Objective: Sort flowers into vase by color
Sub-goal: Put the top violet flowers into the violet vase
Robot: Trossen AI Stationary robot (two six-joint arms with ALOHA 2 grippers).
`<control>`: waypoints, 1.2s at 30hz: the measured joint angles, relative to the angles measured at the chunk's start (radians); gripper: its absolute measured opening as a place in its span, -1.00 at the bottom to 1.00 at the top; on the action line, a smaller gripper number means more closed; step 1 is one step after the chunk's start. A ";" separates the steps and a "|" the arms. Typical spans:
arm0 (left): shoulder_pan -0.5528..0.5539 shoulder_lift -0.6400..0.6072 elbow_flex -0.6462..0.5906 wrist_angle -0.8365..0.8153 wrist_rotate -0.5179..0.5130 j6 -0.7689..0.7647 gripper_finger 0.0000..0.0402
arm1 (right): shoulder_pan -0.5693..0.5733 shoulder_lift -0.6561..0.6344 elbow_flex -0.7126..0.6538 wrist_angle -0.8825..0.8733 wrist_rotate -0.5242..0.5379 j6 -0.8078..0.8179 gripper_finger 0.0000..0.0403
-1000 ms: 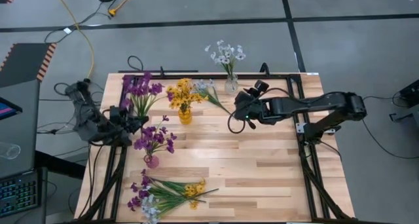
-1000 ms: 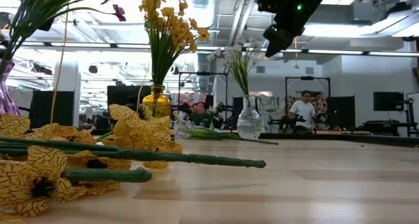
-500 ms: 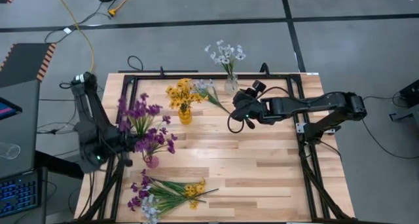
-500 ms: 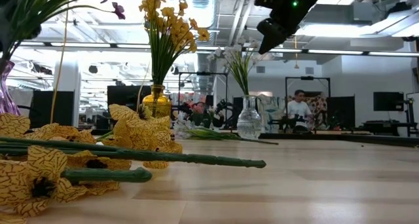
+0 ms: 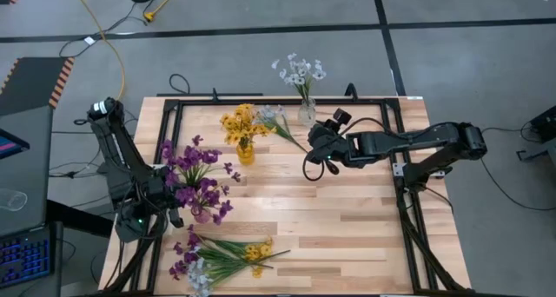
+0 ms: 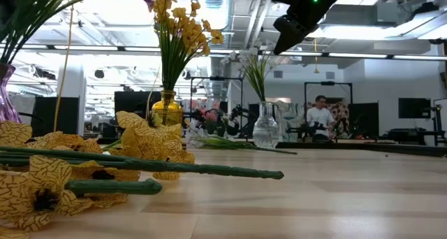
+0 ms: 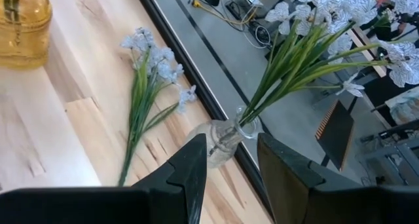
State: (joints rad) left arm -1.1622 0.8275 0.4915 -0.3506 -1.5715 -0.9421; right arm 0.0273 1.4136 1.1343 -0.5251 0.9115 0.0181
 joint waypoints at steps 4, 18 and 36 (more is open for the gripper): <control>0.000 0.017 0.000 0.000 0.000 0.024 -0.98 | 0.002 0.000 0.000 0.003 0.000 0.000 -0.20; 0.047 0.134 0.000 0.001 0.000 0.012 -0.98 | 0.002 0.000 0.000 0.011 0.000 0.000 -0.20; 0.054 0.189 0.000 0.001 0.123 -0.006 -0.98 | 0.002 0.000 0.000 0.010 0.000 -0.001 -0.20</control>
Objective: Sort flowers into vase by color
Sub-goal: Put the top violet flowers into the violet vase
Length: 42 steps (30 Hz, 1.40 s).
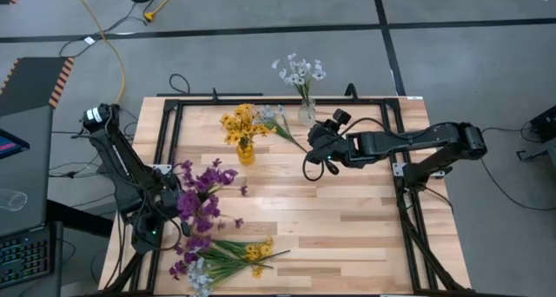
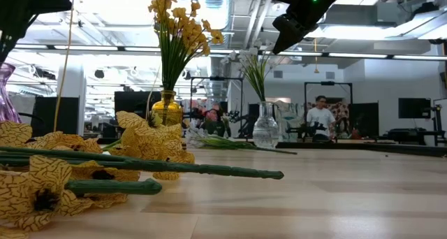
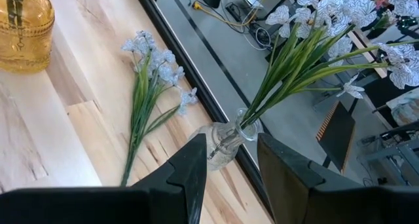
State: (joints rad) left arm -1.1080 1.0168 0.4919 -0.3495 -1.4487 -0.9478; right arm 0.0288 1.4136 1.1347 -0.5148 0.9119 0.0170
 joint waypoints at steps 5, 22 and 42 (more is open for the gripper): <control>0.000 0.000 0.000 0.000 0.028 0.002 -0.98 | 0.000 0.000 0.000 0.000 0.000 0.000 -0.20; 0.000 0.000 0.000 -0.010 -0.018 0.037 -0.98 | 0.000 0.000 0.000 0.000 0.000 0.001 -0.20; 0.005 -0.001 -0.114 -0.184 -0.119 -0.307 -0.98 | 0.000 0.000 0.000 0.000 0.000 0.001 -0.20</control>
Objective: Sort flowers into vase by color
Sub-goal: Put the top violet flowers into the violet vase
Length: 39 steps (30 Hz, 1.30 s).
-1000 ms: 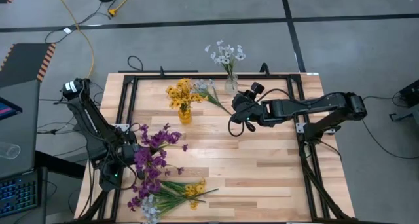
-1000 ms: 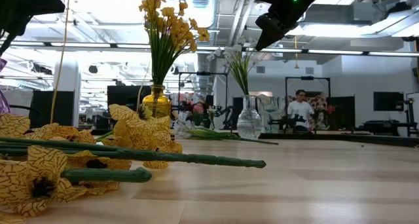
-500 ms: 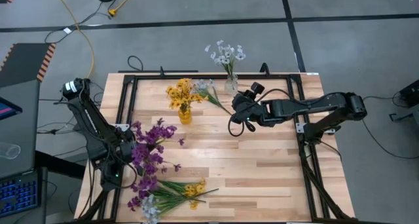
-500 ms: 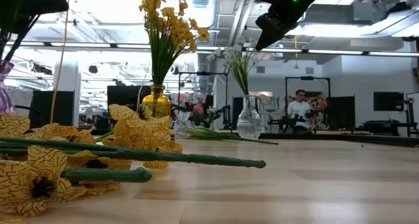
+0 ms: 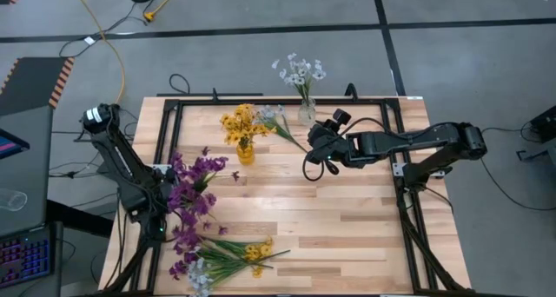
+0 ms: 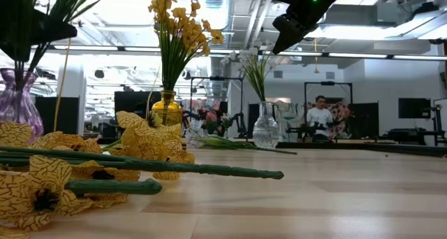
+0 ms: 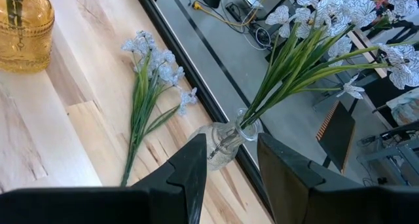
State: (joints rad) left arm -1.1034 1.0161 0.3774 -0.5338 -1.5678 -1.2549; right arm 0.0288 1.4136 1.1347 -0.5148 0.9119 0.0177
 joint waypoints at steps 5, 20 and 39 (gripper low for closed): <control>0.000 0.000 -0.006 0.001 0.041 -0.008 -0.98 | 0.000 0.000 0.000 0.000 0.000 0.000 -0.20; 0.000 -0.002 -0.006 0.001 0.117 0.003 -0.82 | 0.000 0.000 0.000 0.001 0.000 0.000 -0.20; 0.000 -0.055 -0.007 0.001 0.177 0.046 -0.37 | 0.000 0.000 0.000 0.002 0.000 0.000 -0.20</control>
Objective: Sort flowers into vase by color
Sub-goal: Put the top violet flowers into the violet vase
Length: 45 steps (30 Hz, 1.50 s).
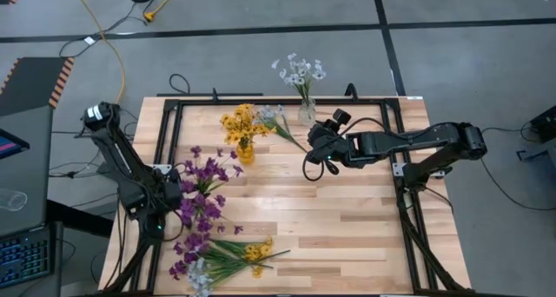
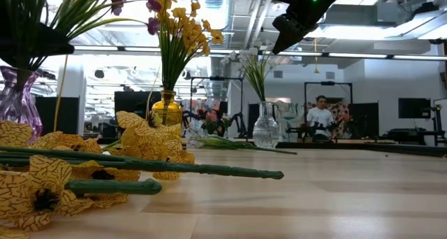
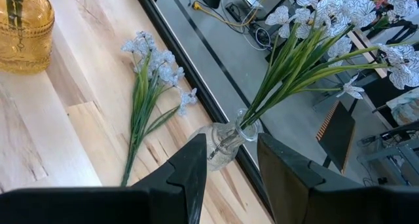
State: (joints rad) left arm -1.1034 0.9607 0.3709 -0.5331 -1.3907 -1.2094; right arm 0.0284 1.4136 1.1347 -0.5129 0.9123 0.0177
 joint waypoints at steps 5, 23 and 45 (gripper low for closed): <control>0.000 -0.104 0.000 -0.001 0.062 0.048 -0.37 | 0.000 0.000 0.000 0.000 0.000 0.000 -0.20; 0.000 -0.384 0.000 -0.064 0.130 0.186 -0.37 | 0.000 0.000 0.000 -0.001 0.000 0.000 -0.20; 0.000 -0.592 0.000 -0.144 0.209 0.273 -0.37 | 0.000 0.000 0.000 -0.002 0.000 0.000 -0.20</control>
State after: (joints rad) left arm -1.1035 0.3685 0.3706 -0.6771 -1.1814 -0.9360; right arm 0.0288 1.4136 1.1350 -0.5144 0.9123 0.0174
